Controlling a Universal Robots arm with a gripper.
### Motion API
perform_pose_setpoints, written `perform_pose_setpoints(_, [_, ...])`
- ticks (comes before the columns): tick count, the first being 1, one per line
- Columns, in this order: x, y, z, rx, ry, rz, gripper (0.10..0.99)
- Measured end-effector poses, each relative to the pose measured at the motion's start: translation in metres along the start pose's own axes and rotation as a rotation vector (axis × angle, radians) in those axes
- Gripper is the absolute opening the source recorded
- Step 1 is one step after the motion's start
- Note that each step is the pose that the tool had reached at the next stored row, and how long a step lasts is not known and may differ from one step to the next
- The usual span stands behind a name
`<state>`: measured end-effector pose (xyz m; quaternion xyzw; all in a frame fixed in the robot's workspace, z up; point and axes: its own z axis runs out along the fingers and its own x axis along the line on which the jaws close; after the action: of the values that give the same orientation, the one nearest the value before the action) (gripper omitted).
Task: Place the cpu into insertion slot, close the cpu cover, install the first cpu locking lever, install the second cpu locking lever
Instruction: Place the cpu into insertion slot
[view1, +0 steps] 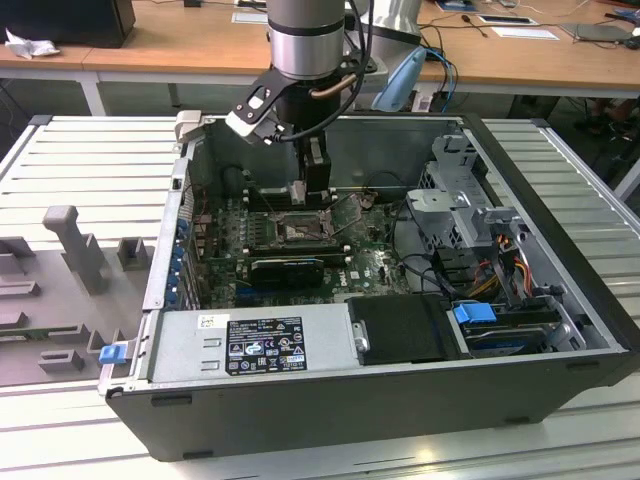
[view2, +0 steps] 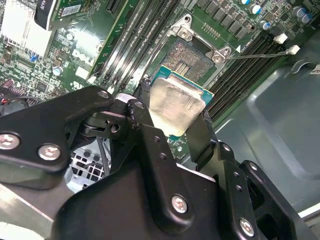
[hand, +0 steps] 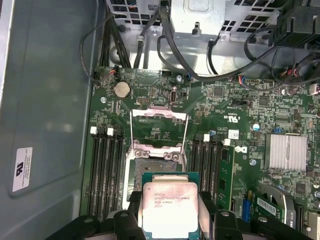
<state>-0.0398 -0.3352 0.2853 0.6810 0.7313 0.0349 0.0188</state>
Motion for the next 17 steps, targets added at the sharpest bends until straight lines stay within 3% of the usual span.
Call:
perform_pose_setpoints(11, [-0.0002,-0.0008,0.011,0.004,0.0003,0.0,0.529])
perform_pose_setpoints(17, [0.0049,-0.0016,0.0247,0.007,-0.0007,0.019,0.529])
